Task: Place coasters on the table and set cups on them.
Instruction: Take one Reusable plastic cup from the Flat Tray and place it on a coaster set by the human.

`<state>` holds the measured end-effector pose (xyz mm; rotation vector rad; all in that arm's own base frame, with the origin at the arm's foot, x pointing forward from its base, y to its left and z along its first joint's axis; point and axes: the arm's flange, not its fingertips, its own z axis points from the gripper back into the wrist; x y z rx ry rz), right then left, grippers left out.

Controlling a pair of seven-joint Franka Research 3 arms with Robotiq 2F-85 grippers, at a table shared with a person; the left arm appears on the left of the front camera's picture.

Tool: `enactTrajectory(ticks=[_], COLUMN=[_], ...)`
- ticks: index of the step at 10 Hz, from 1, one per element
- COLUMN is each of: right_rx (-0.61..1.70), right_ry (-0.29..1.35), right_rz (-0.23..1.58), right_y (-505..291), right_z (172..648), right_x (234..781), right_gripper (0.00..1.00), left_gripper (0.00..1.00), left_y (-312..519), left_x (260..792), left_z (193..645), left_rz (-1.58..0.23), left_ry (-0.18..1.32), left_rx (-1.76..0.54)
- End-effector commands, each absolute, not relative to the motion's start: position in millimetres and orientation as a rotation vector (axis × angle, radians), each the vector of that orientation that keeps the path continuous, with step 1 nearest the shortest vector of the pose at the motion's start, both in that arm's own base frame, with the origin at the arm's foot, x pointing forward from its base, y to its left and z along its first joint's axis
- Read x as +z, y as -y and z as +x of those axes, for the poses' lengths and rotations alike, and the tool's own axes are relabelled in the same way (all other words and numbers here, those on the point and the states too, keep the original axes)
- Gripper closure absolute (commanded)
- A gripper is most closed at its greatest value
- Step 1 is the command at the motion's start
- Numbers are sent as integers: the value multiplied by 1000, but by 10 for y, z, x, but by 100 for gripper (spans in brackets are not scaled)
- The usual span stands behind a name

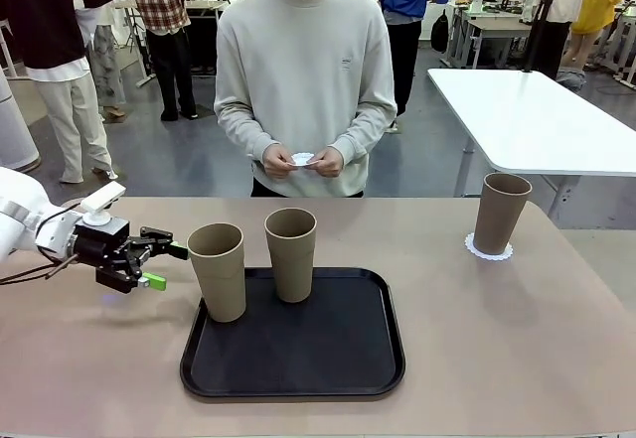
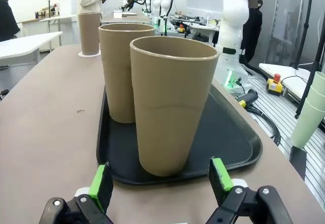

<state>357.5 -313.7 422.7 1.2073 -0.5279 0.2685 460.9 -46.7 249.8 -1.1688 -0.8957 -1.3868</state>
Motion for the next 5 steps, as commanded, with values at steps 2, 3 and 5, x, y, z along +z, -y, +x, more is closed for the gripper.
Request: enactTrajectory(ticks=[2,3,5], right_rx=[261,261,261], right_ry=[524,524,524], right_rz=[1211,1211,1211], right_y=[3132,3132,3132], right_z=[3567,3567,3567], right_x=[4216,4216,4216], right_gripper=[0,0,0], left_gripper=[0,0,0], left_y=[663,736,861], left_x=[2489,2485,2456], left_z=[4666,4668,4678], left_rz=[-1185,-1195,-1207], left_ry=[921,920,911], left_rx=[-1389,-1399,-1412])
